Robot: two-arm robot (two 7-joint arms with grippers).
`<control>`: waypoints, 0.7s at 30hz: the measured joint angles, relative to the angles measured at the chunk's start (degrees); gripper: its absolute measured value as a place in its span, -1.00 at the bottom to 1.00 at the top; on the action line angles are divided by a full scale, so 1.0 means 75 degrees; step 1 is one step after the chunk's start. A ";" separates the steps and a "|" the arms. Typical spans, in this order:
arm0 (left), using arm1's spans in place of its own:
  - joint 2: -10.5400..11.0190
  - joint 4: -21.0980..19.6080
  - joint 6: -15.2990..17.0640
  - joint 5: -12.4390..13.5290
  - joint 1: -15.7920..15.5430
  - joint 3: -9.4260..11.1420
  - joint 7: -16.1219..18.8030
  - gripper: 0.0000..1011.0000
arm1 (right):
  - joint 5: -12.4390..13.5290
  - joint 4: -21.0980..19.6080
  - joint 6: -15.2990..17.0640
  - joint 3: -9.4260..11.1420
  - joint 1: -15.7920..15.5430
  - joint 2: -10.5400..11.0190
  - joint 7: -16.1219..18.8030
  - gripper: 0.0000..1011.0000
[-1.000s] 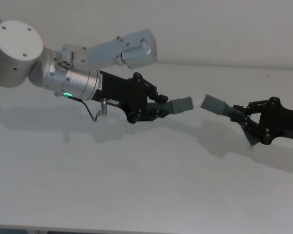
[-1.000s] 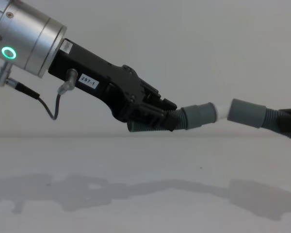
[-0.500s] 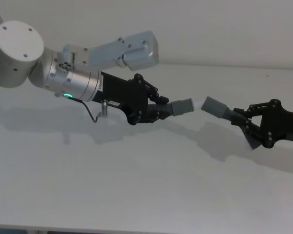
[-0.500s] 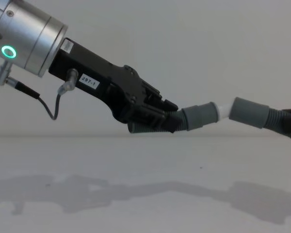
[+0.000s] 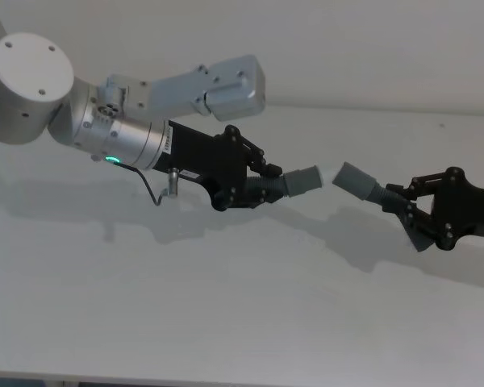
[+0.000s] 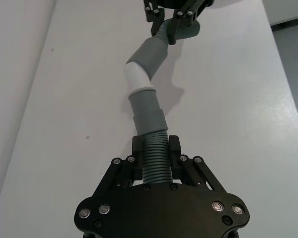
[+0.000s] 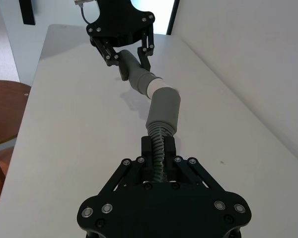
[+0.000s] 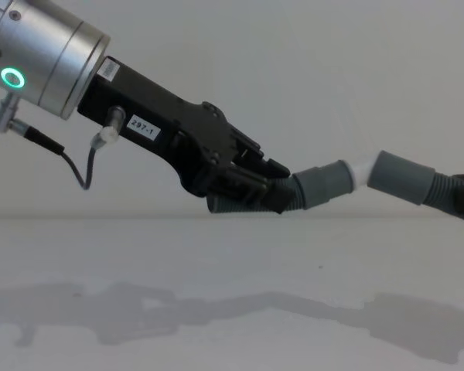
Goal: Use both hands to pick up one end of the pipe from the table, align the ends, and insert them.
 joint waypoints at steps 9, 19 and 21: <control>0.0047 -0.0077 -0.0075 -0.0050 -0.0069 0.0102 -0.0157 -0.41 | 0.0031 -0.0005 -0.0069 -0.0048 0.0018 0.0046 0.0035 -0.72; 0.0104 -0.0162 -0.0037 -0.0041 -0.0165 0.0223 -0.0185 -0.41 | 0.0057 -0.0018 -0.0103 -0.0081 0.0027 0.0078 0.0053 -0.72; 0.0109 -0.0169 -0.0022 -0.0032 -0.0177 0.0239 -0.0183 -0.41 | 0.0061 -0.0020 -0.0111 -0.0085 0.0029 0.0082 0.0056 -0.72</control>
